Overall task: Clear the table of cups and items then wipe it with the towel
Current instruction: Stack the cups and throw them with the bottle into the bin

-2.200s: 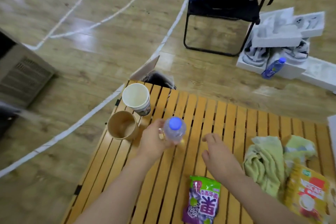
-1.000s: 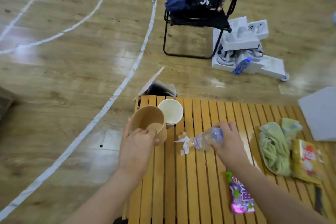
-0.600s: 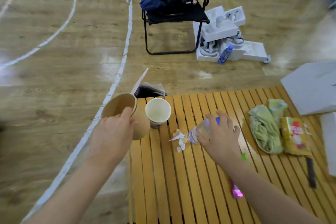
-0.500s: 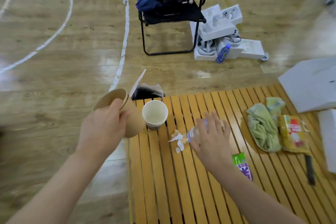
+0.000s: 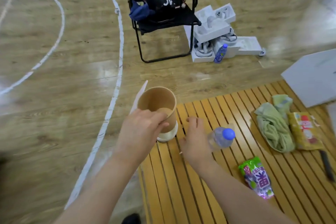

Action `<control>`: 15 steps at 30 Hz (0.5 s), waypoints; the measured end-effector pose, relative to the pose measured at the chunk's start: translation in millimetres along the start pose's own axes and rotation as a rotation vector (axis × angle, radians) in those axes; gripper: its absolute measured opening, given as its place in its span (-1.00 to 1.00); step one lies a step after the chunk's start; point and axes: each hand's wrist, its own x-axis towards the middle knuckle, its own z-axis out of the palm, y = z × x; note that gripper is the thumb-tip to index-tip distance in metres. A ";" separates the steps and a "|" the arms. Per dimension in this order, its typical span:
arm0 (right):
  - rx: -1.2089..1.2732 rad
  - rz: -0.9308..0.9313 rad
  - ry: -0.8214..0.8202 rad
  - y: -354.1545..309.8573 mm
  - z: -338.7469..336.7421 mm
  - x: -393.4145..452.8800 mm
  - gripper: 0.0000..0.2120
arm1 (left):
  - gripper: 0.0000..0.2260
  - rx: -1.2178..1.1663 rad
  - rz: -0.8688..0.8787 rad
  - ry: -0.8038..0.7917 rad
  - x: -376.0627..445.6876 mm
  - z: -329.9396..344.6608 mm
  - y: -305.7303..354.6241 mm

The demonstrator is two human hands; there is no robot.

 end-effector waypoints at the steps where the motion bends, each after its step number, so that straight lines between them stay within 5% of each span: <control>1: 0.047 0.064 0.008 1.9 0.6 3.1 -0.48 | -0.90 0.000 0.033 -0.026 3.4 11.3 1.1; 8: 0.125 0.241 -0.007 13.1 12.0 9.2 -0.35 | -0.77 0.061 0.185 -0.181 15.8 49.4 -8.4; 15: 0.142 0.114 -0.118 -0.7 21.8 11.8 -0.32 | -0.74 0.136 0.229 -0.285 6.7 54.0 -23.4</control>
